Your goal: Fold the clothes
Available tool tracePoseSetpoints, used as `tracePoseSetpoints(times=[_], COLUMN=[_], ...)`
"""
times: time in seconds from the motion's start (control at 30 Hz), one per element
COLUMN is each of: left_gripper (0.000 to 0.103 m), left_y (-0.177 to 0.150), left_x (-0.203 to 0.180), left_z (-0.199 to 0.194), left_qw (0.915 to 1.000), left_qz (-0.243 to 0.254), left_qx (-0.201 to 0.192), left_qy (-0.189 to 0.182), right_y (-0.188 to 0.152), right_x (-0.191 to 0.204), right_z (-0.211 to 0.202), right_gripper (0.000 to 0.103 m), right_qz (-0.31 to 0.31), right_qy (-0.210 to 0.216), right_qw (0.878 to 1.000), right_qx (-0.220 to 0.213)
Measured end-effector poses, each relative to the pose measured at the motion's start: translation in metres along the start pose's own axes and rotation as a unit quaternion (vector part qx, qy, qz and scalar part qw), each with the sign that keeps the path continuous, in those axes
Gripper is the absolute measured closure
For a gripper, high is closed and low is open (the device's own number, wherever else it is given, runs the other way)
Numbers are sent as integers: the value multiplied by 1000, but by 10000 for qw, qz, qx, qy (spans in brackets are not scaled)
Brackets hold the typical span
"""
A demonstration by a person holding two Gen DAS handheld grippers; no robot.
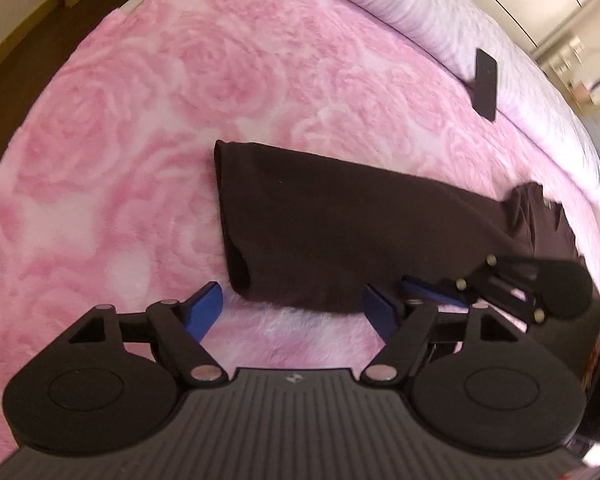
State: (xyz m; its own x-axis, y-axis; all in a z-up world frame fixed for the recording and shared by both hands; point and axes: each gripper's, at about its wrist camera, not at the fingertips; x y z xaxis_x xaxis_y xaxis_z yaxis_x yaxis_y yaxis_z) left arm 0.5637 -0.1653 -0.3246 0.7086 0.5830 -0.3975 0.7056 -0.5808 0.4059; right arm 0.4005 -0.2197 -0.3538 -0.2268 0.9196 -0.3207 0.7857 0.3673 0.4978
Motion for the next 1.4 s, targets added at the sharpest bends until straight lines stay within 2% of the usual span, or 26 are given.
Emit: tracePoseSetpoints(times=[0.07, 0.13, 0.23, 0.3, 0.4, 0.5, 0.57, 0.7, 0.77, 0.8, 0.93, 0.97, 1.13, 1.2, 1.3, 1.4], left_gripper=[42, 73, 86, 94, 96, 96, 97, 97, 97, 97, 97, 97, 99, 99, 99, 100], left_y=[3, 6, 9, 11, 15, 24, 31, 46, 54, 58, 72, 76, 71, 69, 65, 56], left_x=[2, 6, 10, 7, 1, -16, -29, -64, -81, -89, -155, -172, -307, -361, -443, -522], left_z=[4, 7, 8, 2, -9, -25, -36, -56, -66, -71, -84, -87, -54, -41, -21, 4], left_qw=[9998, 9993, 9983, 9984, 9981, 9971, 9957, 9915, 9886, 9869, 9798, 9776, 9668, 9608, 9500, 9375], left_qz=[-180, -370, -570, -519, -429, -211, -64, 235, 385, 460, 872, 974, 1549, 1777, 2115, 2433], left_qx=[-23, -28, -47, -195, -429, -721, -909, -1267, -1445, -1534, -1770, -1828, -1825, -1820, -1810, -1779], left_qy=[-25, -48, -123, -92, -59, -118, -146, -176, -191, -198, -332, -365, -894, -1105, -1419, -1738], right_y=[-1, -2, -5, -11, -31, -69, -103, -172, -198, -204, -219, -223, -261, -286, -330, -384], right_x=[-3, -7, -14, -21, -39, -66, -90, -134, -146, -148, -153, -155, -172, -176, -178, -176], right_z=[0, -1, -10, -21, -41, -61, -67, -75, -69, -68, -71, -78, -143, -172, -216, -259], right_gripper=[80, 80, 77, 76, 76, 76, 76, 75, 73, 73, 75, 74, 64, 54, 52, 52], right_qz=[67, 170, 405, 609, 1008, 1645, 2191, 3251, 3550, 3597, 3580, 3659, 4438, 4650, 4864, 5131], right_qy=[-7, -30, -120, -270, -680, -1339, -1718, -2361, -2304, -2225, -1872, -1853, -1966, -1982, -2060, -2210], right_qw=[10000, 9998, 9991, 9977, 9926, 9770, 9591, 9104, 8989, 8988, 9086, 9068, 8723, 8614, 8475, 8270], right_qx=[-9, -24, -68, -93, -66, 206, 517, 985, 1134, 1148, 1055, 977, 594, 506, 518, 627])
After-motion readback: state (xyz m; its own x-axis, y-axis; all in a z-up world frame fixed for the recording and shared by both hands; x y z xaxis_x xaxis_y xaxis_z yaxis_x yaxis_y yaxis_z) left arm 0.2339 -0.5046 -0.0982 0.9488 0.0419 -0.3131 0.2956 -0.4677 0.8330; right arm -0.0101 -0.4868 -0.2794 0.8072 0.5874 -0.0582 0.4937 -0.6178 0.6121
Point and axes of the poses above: each gripper's, at about its wrist camera, not at the fingertips, and z roughly the way its jaws point, x to its left, y to its top, and after that the axes turned 2 degrees about -x, right-handed
